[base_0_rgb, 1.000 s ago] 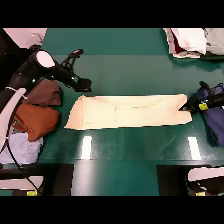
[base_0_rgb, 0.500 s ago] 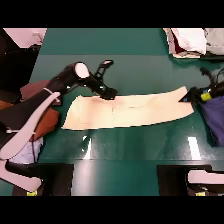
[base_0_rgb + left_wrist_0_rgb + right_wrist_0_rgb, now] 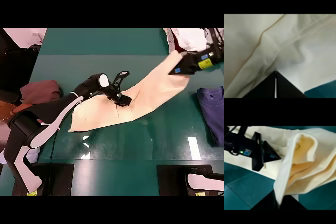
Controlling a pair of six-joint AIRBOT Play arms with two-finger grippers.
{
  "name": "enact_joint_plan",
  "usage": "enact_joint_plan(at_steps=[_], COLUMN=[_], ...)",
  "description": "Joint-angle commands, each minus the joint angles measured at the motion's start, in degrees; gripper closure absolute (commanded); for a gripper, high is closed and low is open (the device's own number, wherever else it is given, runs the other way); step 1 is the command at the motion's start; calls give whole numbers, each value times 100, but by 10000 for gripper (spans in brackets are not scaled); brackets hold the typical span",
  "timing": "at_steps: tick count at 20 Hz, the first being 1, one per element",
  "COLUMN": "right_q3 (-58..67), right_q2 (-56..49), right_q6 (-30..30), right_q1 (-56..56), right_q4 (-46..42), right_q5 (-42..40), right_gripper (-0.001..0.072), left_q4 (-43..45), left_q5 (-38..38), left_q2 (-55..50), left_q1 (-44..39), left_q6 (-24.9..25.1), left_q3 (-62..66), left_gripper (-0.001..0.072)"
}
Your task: Fold the shirts.
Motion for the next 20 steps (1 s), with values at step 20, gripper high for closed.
enact_joint_plan(at_steps=[20], right_q3=[1241], right_q2=[-1681], right_q6=[-457], right_q1=[3646], right_q4=[599], right_q5=[-1480], right_gripper=[696], left_q4=[1781], left_q5=[-992], left_q2=[2741], left_q1=[3091], left_q6=[-199], left_q3=[28], left_gripper=[676])
